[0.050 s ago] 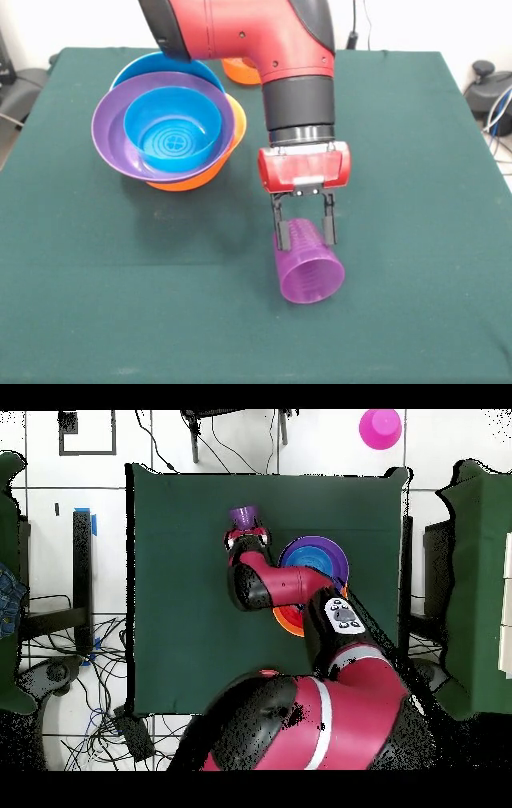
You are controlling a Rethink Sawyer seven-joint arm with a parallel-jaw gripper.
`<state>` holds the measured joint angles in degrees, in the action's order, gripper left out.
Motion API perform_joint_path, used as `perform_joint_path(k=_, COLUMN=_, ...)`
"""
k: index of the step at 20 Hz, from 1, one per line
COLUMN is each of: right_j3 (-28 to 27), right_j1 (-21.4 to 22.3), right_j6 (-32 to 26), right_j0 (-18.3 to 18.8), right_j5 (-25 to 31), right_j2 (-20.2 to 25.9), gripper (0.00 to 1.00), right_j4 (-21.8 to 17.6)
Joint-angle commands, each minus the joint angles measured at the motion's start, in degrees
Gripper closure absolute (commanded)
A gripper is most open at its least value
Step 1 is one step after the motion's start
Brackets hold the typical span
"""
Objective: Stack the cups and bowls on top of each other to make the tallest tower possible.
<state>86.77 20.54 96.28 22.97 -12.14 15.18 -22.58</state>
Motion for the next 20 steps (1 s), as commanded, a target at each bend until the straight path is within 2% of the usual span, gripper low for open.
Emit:
perform_joint_path(k=1, right_j3=2.8, right_j1=-1.6, right_j6=-1.4, right_j0=4.1, right_j5=29.0, right_j2=7.0, gripper=0.0, right_j4=3.6)
perform_joint_path(k=4, right_j3=4.3, right_j1=0.0, right_j6=-1.1, right_j0=5.1, right_j5=37.5, right_j2=8.3, gripper=0.0, right_j4=7.5)
perform_joint_path(k=6, right_j3=4.5, right_j1=1.0, right_j6=-0.5, right_j0=4.7, right_j5=41.2, right_j2=8.0, gripper=0.0, right_j4=9.3)
perform_joint_path(k=14, right_j3=4.9, right_j1=3.6, right_j6=1.6, right_j0=4.3, right_j5=49.3, right_j2=7.6, gripper=0.0, right_j4=13.3)
perform_joint_path(k=20, right_j3=5.2, right_j1=4.2, right_j6=0.1, right_j0=4.6, right_j5=50.6, right_j2=8.1, gripper=0.0, right_j4=12.8)
